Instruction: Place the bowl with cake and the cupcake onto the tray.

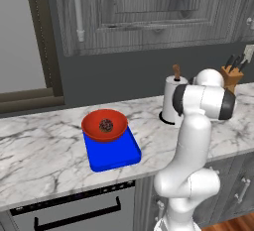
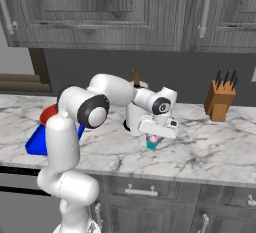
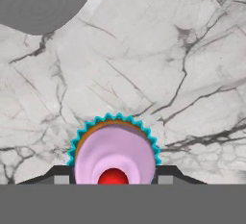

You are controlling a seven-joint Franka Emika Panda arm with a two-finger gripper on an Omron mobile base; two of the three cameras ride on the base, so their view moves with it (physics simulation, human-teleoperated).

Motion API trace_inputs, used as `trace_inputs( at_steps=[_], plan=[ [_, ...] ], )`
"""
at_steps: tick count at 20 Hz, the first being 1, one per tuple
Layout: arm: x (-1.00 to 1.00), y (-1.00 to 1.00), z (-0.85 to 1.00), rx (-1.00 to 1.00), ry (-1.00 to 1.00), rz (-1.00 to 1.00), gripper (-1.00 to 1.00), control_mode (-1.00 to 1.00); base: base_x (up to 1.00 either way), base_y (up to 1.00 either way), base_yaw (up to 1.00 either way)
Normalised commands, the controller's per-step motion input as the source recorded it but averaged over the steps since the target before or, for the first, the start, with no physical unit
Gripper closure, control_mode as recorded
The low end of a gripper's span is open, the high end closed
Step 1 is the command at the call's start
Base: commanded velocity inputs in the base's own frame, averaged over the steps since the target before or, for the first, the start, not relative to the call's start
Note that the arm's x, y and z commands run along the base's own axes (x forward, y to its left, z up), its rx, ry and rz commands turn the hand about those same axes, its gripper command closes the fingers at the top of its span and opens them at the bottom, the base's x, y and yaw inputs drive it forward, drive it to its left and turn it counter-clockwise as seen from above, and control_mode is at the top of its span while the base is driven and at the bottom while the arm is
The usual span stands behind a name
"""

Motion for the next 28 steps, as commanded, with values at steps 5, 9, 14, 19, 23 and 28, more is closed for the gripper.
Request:
trace_inputs(
  at_steps=[5, 9, 14, 19, 23, 28],
  plan=[
    [-0.5, 0.22, 0.06, 0.01, -0.11, 0.0, 1.0, -1.0, 0.0, 0.0, 0.0],
    [-0.44, 0.33, 0.2, -0.02, -0.19, 0.0, 1.0, -1.0, 0.0, 0.0, 0.0],
    [-0.49, 0.35, 0.21, -0.05, -0.24, 0.0, 1.0, -1.0, 0.0, 0.0, 0.0],
    [-0.46, 0.41, 0.24, -0.12, -0.17, 0.0, 1.0, -1.0, 0.0, 0.0, 0.0],
    [-0.35, 0.46, 0.27, -0.14, -0.03, -0.05, 1.0, -1.0, 0.0, 0.0, 0.0],
    [-0.33, 0.49, 0.31, -0.12, -0.04, -0.02, 1.0, -1.0, 0.0, 0.0, 0.0]
  ],
)
